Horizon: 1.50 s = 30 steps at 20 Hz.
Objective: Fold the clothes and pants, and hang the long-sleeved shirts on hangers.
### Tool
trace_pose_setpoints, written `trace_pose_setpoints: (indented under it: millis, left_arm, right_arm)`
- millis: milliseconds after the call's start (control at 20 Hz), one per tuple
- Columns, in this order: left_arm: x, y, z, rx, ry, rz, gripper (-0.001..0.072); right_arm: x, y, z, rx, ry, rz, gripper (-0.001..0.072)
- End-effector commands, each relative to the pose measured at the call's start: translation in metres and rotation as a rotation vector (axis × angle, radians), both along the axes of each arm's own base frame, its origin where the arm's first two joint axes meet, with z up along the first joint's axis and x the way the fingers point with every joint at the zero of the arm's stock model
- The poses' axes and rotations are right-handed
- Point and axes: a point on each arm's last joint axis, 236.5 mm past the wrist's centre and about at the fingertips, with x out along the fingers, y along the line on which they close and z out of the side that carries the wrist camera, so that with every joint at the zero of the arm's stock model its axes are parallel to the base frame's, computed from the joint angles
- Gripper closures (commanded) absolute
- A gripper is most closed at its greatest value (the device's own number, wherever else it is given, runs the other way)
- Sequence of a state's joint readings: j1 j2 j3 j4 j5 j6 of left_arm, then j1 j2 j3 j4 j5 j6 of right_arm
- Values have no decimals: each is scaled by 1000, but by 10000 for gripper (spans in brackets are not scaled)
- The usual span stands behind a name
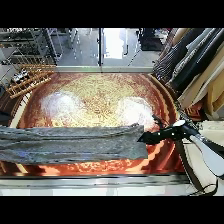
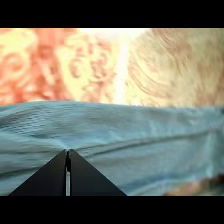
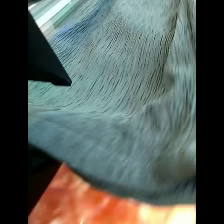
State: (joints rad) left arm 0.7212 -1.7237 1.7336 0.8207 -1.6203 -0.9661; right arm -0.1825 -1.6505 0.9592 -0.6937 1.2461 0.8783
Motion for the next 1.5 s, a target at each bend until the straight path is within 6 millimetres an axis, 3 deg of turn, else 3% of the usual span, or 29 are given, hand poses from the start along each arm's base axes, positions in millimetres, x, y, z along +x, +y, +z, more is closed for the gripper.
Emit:
trace_pose_setpoints:
  millis: [0, 50, 100, 200, 300, 400, 450, 550, 600, 700, 800, 900, 1000, 1150, 1300, 1400, 1450]
  left_arm:
    - [5, -79, -12, -26, -2, -250, 693]
    - [5, -100, -15, -36, 11, -298, 693]
    - [4, -121, -19, -46, 25, -350, 693]
    - [-1, -160, -25, -62, 52, -438, 693]
    - [-7, -195, -35, -65, 80, -517, 694]
    - [-19, -232, -45, -76, 114, -598, 694]
    - [-23, -248, -52, -74, 122, -633, 694]
    - [-27, -281, -73, -58, 126, -658, 693]
    - [-27, -297, -85, -44, 121, -661, 693]
    - [-29, -319, -108, 5, 115, -664, 693]
    - [-35, -325, -130, 76, 138, -666, 693]
    - [-37, -330, -135, 91, 146, -667, 693]
    - [-34, -329, -126, 81, 133, -648, 693]
    - [-31, -302, -108, 75, 132, -601, 693]
    - [-31, -269, -95, 49, 166, -516, 693]
    - [-27, -244, -92, 51, 187, -434, 693]
    - [-26, -233, -92, 61, 196, -404, 693]
  right_arm:
    - [-1, 34, -20, 20, -20, 65, 565]
    - [0, 31, -22, -17, -21, 69, 686]
    - [5, 22, -19, -71, -32, 72, 687]
    - [27, -34, 9, -302, -91, 41, 688]
    - [57, -113, 65, -563, -196, -90, 688]
    - [69, -167, 131, -698, -293, -178, 689]
    - [69, -179, 154, -715, -310, -206, 689]
    - [72, -178, 188, -703, -330, -232, 689]
    - [76, -165, 201, -674, -346, -239, 689]
    - [89, -107, 224, -570, -406, -206, 689]
    - [93, -27, 235, -482, -455, -144, 690]
    - [84, 62, 228, -415, -475, -47, 690]
    - [68, 144, 204, -376, -467, 40, 690]
    - [31, 245, 136, -344, -418, 196, 689]
    - [-9, 317, 66, -298, -349, 294, 688]
    - [-35, 348, 39, -243, -310, 393, 677]
    - [-45, 357, 38, -204, -293, 447, 572]
